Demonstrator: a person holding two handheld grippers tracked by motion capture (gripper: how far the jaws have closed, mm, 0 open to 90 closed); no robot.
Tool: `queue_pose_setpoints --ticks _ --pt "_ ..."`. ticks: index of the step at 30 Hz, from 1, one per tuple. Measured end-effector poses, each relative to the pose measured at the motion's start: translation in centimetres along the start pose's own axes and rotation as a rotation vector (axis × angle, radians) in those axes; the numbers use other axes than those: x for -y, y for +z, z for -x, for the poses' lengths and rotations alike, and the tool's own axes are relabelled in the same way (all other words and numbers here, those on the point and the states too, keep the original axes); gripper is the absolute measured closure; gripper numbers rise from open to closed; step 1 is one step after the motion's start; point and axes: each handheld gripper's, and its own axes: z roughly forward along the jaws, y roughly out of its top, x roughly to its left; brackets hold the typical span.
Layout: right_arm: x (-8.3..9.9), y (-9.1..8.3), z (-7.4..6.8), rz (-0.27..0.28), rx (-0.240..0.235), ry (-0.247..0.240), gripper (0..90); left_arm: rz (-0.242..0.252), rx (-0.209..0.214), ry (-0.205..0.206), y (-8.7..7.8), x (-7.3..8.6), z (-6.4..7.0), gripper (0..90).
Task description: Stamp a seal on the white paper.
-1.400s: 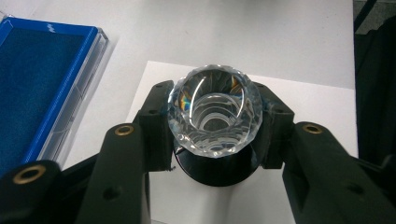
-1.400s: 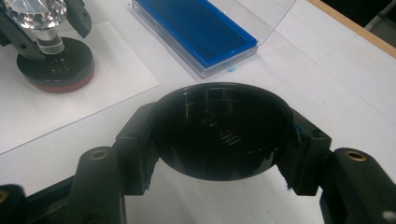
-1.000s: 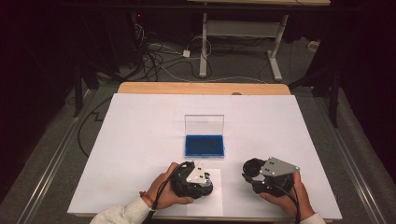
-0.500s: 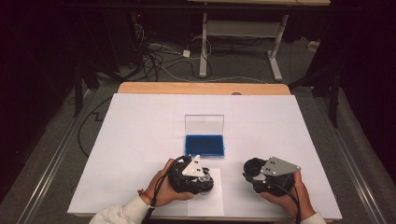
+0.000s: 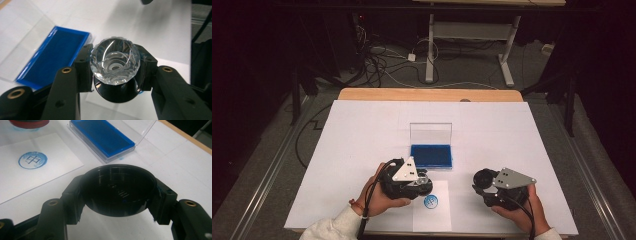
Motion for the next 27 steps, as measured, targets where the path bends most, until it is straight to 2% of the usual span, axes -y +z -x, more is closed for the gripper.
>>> queue_pose_setpoints --ticks 1,10,18,27 --pt "0.0 -0.1 0.0 0.004 0.0 0.0 38.8 0.01 0.009 -0.008 -0.2 0.1 -0.2 54.5" --pt "0.1 -0.2 0.3 0.002 0.003 0.007 38.8 -0.005 -0.037 -0.031 -1.4 1.1 -1.2 54.5" --pt "0.1 -0.1 0.4 0.004 0.0 0.009 38.8 0.005 -0.072 -0.057 -2.2 1.7 -2.0 54.5" --pt "-0.2 0.3 0.6 0.005 -0.005 0.007 38.8 0.0 -0.086 -0.078 -2.7 2.4 -2.5 54.5"
